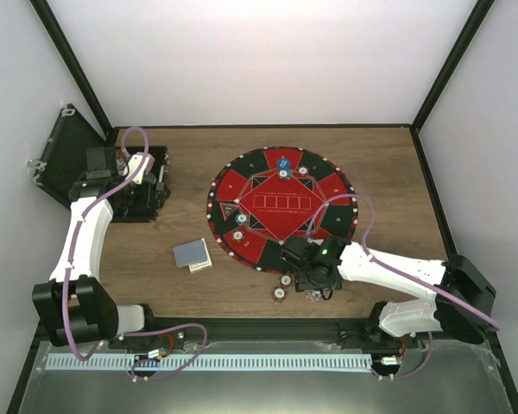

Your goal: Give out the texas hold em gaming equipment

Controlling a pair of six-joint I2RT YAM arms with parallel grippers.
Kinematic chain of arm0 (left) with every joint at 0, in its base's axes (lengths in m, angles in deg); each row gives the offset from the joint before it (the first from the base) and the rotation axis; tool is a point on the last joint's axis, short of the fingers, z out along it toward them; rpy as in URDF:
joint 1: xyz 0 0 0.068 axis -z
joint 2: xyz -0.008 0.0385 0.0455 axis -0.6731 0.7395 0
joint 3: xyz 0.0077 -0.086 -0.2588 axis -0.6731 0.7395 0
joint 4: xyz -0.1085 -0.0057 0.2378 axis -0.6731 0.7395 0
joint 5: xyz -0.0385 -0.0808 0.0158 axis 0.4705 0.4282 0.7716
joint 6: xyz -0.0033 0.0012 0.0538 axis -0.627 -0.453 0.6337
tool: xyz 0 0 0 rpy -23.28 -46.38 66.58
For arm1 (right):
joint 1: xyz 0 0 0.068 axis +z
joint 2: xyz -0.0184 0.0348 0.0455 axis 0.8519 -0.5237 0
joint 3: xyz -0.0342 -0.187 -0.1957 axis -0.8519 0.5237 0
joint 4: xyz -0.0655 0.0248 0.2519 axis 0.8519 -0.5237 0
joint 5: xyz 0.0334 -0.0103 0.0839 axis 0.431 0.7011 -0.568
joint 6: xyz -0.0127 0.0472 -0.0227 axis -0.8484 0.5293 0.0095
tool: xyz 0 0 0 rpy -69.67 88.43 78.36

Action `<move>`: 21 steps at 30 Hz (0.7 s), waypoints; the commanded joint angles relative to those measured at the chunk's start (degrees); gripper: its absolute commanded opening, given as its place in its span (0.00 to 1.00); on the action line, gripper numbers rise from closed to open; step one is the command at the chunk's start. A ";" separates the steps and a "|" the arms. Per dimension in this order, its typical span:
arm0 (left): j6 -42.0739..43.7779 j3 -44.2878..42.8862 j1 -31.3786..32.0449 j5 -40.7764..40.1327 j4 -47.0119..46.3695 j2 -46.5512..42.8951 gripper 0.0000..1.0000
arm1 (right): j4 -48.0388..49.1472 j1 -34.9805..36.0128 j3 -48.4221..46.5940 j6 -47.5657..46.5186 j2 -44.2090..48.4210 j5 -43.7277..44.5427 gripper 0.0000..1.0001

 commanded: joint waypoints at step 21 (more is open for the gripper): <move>0.72 0.48 -0.34 1.02 -1.19 0.00 1.00 | 1.80 -0.65 2.10 0.89 0.89 -0.96 0.53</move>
